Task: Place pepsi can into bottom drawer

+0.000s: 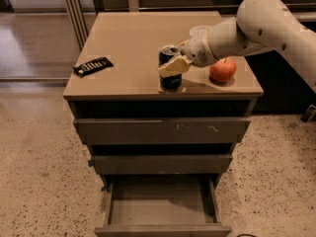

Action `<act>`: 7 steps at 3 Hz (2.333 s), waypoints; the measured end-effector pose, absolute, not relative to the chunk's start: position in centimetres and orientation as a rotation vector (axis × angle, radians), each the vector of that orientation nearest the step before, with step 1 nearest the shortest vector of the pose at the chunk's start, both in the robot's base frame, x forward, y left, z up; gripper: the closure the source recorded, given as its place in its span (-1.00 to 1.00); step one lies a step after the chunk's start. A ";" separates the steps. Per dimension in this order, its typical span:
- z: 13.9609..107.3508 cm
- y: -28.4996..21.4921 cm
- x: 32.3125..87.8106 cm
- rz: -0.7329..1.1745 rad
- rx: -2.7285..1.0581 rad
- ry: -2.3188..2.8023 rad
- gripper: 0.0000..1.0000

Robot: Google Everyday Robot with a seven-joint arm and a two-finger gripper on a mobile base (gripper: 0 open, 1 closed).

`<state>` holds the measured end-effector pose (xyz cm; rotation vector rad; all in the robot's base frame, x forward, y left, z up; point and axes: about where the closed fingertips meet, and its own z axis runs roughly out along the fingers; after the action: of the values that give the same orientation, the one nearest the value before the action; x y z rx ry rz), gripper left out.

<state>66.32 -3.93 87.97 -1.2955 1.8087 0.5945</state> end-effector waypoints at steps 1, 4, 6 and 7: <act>89.2 -3.0 62.3 0.650 -1.405 1.747 1.00; 93.4 -2.1 52.6 0.756 -1.520 1.612 1.00; 88.3 -1.8 49.5 0.687 -1.533 1.575 1.00; 79.2 -4.3 47.4 0.710 -1.438 1.582 1.00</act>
Offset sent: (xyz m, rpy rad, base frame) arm -0.1532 0.0149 0.0637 0.0438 -0.0278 0.3039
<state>47.45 -4.27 79.21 -1.4376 1.5821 0.7102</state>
